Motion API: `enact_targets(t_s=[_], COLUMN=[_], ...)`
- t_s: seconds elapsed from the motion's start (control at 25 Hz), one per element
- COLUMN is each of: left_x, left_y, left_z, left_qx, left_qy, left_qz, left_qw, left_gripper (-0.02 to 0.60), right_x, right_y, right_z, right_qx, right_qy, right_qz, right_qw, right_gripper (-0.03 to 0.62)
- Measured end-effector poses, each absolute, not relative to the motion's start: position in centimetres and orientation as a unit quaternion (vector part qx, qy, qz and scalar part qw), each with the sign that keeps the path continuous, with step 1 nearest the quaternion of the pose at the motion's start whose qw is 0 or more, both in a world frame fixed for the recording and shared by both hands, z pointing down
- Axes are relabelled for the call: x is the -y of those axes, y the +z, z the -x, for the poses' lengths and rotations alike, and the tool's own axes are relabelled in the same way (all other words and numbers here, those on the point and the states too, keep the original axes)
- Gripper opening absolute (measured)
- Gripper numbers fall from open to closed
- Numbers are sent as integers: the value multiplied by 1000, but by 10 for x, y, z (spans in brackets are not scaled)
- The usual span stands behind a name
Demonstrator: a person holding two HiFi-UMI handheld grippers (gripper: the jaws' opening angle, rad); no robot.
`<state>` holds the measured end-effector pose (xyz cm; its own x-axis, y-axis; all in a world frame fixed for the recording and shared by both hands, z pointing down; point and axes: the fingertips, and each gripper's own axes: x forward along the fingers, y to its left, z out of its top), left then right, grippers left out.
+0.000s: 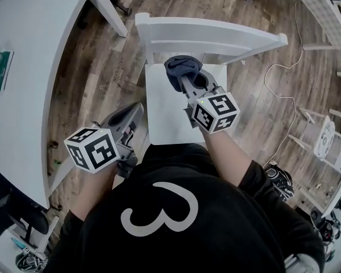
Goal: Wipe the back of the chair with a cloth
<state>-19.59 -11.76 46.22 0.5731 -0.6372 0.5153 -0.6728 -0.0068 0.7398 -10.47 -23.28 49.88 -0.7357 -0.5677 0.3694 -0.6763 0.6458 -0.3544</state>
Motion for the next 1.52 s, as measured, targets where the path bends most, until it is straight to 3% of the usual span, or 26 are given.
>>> enact_targets(t_s=[0.64,1.52], left_x=[84,97], left_y=[476,470], left_z=[242,224], left_qx=[520,526], left_qy=[-9,6], left_qz=[-660,-670], left_qw=[543,524], left_gripper=[14,14], right_x=[262,280], right_y=[529,536], right_z=[164,148], right_qx=[901,893], right_qy=[245,215], right_qz=[-332,-362], right_qw=[130,160], right_gripper=[52,51])
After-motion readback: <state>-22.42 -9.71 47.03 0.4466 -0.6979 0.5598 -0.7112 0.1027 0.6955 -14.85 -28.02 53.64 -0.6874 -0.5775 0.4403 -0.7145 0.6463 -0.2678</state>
